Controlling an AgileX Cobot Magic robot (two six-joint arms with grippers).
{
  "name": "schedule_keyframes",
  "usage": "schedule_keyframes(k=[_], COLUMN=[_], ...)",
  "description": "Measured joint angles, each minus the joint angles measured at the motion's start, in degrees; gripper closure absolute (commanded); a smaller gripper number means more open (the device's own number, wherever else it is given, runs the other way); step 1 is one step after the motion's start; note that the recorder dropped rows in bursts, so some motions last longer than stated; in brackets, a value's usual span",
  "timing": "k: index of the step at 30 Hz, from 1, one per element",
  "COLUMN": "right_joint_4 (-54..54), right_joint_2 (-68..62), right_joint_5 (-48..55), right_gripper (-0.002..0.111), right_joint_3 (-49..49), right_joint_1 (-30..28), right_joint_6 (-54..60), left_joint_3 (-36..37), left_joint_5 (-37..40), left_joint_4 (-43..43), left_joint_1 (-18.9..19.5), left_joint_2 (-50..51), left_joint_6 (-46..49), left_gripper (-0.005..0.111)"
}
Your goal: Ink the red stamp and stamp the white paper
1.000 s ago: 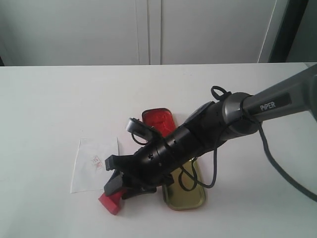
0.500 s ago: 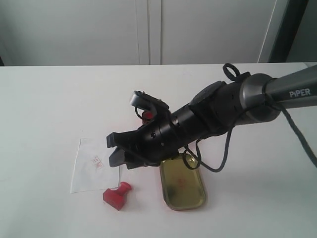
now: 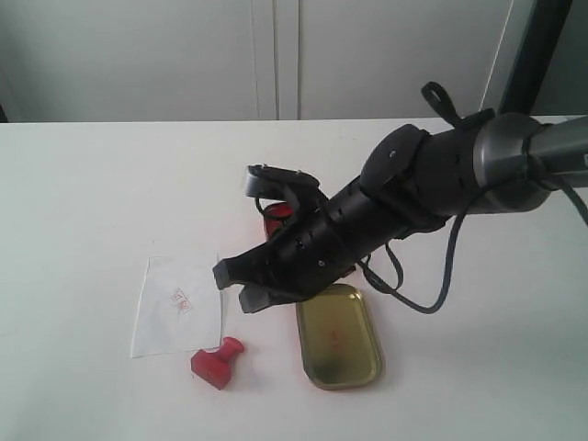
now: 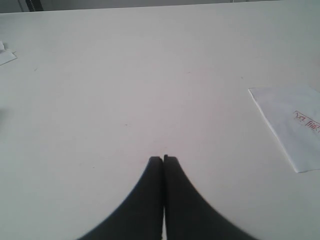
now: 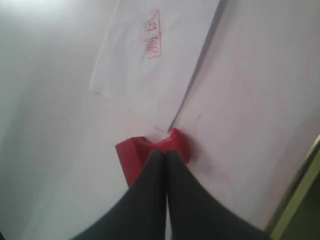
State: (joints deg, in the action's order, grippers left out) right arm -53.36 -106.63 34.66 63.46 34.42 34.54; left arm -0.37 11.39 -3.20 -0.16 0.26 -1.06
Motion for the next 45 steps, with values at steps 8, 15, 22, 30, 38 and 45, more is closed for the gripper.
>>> schedule_keyframes(k=[8,15,22,30,38,45], right_joint_4=[12.4,13.2,14.3,22.5,37.9,43.1], right_joint_2=[3.4,5.6,6.7,8.0,8.6,11.0], right_joint_5=[-1.1,-0.3,1.8,3.5,7.4,9.7], right_gripper=[0.108,0.108,0.108,0.108,0.108,0.108], right_joint_3=[0.0,0.0,0.0,0.0,0.0,0.0], right_joint_1=[-3.0,-8.7,-14.7,-19.8,-21.9,-22.2], right_joint_6=[-12.2,-13.5,-14.0,-22.3,-36.5,-40.4], left_joint_3=[0.0,0.0,0.0,0.0,0.0,0.0], left_joint_5=[0.0,0.0,0.0,0.0,0.0,0.0], left_joint_4=[0.0,0.0,0.0,0.0,0.0,0.0], left_joint_1=[0.0,0.0,0.0,0.0,0.0,0.0], left_joint_2=[0.0,0.0,0.0,0.0,0.0,0.0], left_joint_6=[0.0,0.0,0.0,0.0,0.0,0.0], left_gripper=[0.107,0.107,0.107,0.107,0.107,0.107])
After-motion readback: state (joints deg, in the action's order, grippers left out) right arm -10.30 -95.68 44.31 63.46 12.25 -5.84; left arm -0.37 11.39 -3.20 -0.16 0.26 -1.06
